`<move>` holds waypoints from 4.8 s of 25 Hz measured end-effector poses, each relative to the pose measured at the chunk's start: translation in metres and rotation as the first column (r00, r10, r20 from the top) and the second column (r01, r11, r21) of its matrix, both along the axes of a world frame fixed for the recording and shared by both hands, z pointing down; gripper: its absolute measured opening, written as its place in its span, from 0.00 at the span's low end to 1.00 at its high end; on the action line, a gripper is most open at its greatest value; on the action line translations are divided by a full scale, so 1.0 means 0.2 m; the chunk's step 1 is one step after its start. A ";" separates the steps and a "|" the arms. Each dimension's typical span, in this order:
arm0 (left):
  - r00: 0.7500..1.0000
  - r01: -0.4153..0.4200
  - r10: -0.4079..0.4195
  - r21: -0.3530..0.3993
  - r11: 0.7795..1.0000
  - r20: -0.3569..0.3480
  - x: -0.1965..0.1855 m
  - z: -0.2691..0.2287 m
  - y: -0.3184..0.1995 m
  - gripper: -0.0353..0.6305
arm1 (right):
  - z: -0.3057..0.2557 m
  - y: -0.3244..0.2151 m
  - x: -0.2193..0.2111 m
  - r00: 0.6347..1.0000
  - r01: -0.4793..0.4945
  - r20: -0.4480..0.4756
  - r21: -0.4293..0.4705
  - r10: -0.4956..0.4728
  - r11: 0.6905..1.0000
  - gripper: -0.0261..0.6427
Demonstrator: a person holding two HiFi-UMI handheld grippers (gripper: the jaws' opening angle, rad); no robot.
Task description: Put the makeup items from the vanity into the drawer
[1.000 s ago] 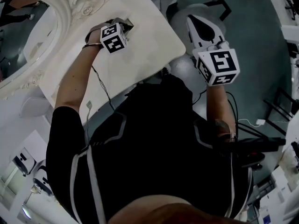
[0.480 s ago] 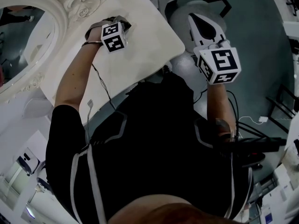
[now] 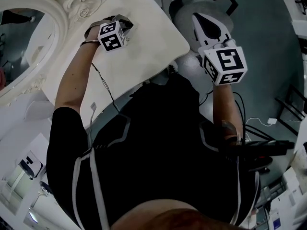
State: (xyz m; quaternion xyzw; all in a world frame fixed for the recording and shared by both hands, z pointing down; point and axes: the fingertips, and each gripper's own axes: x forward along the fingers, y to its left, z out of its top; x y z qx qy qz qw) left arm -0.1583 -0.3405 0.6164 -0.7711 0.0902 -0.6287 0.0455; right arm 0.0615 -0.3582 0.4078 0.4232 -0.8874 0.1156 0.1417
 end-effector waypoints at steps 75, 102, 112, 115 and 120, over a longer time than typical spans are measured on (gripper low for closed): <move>0.859 0.262 -0.066 0.324 0.909 -0.508 -0.07 -0.81 0.05 0.22 | -0.16 0.02 -0.28 0.995 0.099 0.023 0.047 -0.100 0.994 0.05; 0.128 0.845 -0.204 -0.001 0.535 -0.970 -0.61 -1.70 0.54 0.06 | -0.66 0.17 -0.69 0.986 0.132 0.064 0.232 -0.151 0.964 0.05; 0.093 0.873 -0.237 -0.035 0.486 -0.967 -0.64 -1.73 0.57 0.06 | -0.69 0.20 -0.70 0.987 0.140 0.037 0.239 -0.154 0.961 0.05; 0.083 0.880 -0.238 -0.041 0.473 -0.968 -0.64 -1.74 0.57 0.06 | -0.68 0.19 -0.71 0.986 0.152 0.031 0.235 -0.163 0.960 0.04; 0.070 0.895 -0.231 -0.041 0.443 -0.970 -0.66 -1.76 0.58 0.06 | -0.69 0.20 -0.72 0.984 0.170 0.018 0.249 -0.180 0.954 0.04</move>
